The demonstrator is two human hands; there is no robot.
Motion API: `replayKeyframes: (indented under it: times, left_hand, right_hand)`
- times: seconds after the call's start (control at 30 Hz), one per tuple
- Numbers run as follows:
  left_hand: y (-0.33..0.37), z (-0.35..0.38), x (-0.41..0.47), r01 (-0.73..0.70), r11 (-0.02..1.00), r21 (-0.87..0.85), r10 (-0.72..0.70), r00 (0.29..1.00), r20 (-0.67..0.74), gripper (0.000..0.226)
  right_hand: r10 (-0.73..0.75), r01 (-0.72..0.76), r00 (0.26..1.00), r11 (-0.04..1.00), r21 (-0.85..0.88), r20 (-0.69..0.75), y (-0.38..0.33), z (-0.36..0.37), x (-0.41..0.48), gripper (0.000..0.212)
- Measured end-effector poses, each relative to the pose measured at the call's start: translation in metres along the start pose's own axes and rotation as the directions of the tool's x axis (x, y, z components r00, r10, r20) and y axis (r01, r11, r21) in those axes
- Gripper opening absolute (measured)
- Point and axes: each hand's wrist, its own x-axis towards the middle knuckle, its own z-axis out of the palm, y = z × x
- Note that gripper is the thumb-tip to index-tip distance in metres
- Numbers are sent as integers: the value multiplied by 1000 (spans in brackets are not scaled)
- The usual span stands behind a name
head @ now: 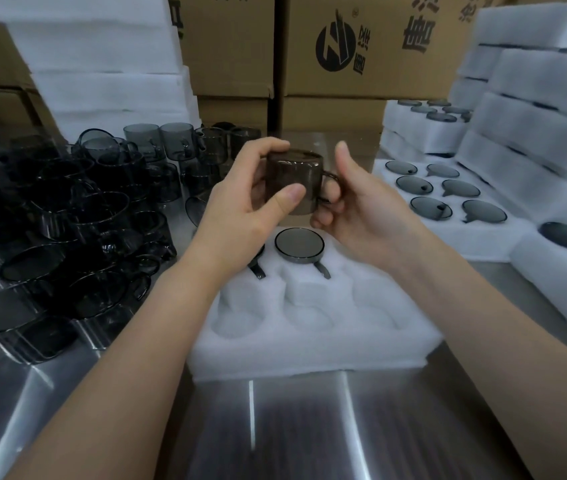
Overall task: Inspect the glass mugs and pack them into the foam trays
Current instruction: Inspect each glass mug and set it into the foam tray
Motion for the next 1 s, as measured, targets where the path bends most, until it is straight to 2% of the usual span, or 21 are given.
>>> replayKeyframes:
  times: [0.07, 0.17, 0.27, 0.33, 0.4, 0.47, 0.53, 0.63, 0.73, 0.83, 0.9, 1.0]
  left_hand:
    - [1, 1, -1, -16, 999, -30, 14, 999, -44, 40]
    - [-1, 0, -1, -14, 997, -78, 9, 998, -69, 38]
    - [-4, -1, 1, -8, 999, -52, 7, 1000, -14, 35]
    - [-4, -1, 3, 15, 1000, -23, -15, 1000, 0, 41]
    - [-4, -2, 3, 14, 1000, 11, -14, 999, -32, 47]
    - [0, -2, 1, -54, 993, 104, 61, 996, -69, 48]
    - [3, 1, -1, -142, 963, 231, 151, 988, -23, 53]
    - [7, 5, -1, -200, 921, 334, 197, 979, 42, 59]
    - [8, 5, -1, -186, 923, 337, 198, 980, 1, 56]
    - [8, 4, -1, -165, 941, 295, 176, 984, -13, 56]
    - [8, 5, 0, -142, 956, 258, 155, 987, -31, 57]
    - [7, 5, 0, -118, 970, 215, 130, 991, -42, 57]
  right_hand:
    - [-44, 46, 999, 997, 57, -24, -2, -1, -1, 47]
    - [-146, 145, 989, 989, -27, -16, -2, 1, -1, 21]
    - [-91, 104, 986, 991, -85, 143, 2, 4, -2, 36]
    - [-63, 81, 978, 993, -87, 198, 2, 6, -4, 40]
    - [-97, 107, 984, 992, -60, 148, 2, 7, -6, 35]
    - [-179, 184, 982, 977, -111, 54, 3, 7, -7, 31]
    - [-274, 269, 962, 944, -193, 3, 4, 8, -7, 30]
    - [-393, 368, 919, 859, -357, 2, 7, 10, -8, 34]
    - [-406, 361, 914, 803, -473, 8, 10, 14, -10, 34]
    - [-447, 379, 895, 771, -512, -10, 10, 16, -10, 35]
    - [-475, 405, 880, 777, -483, -26, 8, 17, -9, 33]
    - [-423, 374, 905, 849, -374, -55, 7, 16, -7, 30]
